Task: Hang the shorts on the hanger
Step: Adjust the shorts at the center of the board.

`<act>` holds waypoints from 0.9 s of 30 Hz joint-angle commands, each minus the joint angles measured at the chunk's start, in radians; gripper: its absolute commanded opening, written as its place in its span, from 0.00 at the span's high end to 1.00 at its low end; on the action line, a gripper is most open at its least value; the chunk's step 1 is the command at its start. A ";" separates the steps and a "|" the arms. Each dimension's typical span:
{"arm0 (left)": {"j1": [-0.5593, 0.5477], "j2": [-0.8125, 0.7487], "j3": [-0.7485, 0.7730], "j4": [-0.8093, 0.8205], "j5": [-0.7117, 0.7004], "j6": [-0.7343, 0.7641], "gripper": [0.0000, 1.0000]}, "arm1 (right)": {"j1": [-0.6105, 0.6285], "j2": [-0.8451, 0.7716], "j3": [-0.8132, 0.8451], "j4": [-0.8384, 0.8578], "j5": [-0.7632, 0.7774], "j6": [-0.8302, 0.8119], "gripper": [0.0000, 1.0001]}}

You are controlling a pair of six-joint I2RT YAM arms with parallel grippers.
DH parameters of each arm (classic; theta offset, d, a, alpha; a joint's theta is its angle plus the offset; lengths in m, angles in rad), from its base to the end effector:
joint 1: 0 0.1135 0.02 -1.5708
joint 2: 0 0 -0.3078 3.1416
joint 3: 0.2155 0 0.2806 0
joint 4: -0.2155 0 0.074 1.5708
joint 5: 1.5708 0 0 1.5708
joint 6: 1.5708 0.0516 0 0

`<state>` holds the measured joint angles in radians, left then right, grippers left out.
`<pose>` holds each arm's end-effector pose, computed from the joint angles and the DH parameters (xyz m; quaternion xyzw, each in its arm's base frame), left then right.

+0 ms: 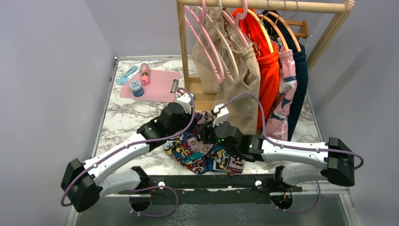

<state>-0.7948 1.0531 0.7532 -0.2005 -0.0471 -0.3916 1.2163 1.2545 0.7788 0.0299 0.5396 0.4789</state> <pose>0.1820 -0.1820 0.2971 0.1604 0.8449 -0.2682 0.4341 0.1297 0.2741 0.2828 -0.1612 0.8118 0.2361 0.5092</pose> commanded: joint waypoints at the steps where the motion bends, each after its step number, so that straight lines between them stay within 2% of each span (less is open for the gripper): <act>1: 0.002 0.002 0.010 0.070 0.097 0.027 1.00 | 0.003 -0.046 0.004 0.082 0.014 -0.010 0.42; 4: 0.002 0.003 0.015 0.070 0.119 0.043 1.00 | 0.003 -0.065 0.006 0.110 0.023 -0.040 0.42; 11: 0.002 -0.007 0.015 0.077 0.139 0.061 1.00 | 0.000 0.002 0.077 0.047 0.050 -0.065 0.45; 21: 0.002 -0.025 0.005 0.079 0.180 0.073 1.00 | -0.012 0.050 0.107 0.007 0.142 -0.010 0.54; 27: 0.002 -0.054 -0.006 0.079 0.191 0.085 1.00 | -0.053 0.086 0.134 -0.051 0.119 0.020 0.61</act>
<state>-0.7853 1.0451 0.7532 -0.1608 0.0780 -0.3157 1.1976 1.3067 0.8745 0.0288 0.6224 0.4614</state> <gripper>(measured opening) 0.014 0.412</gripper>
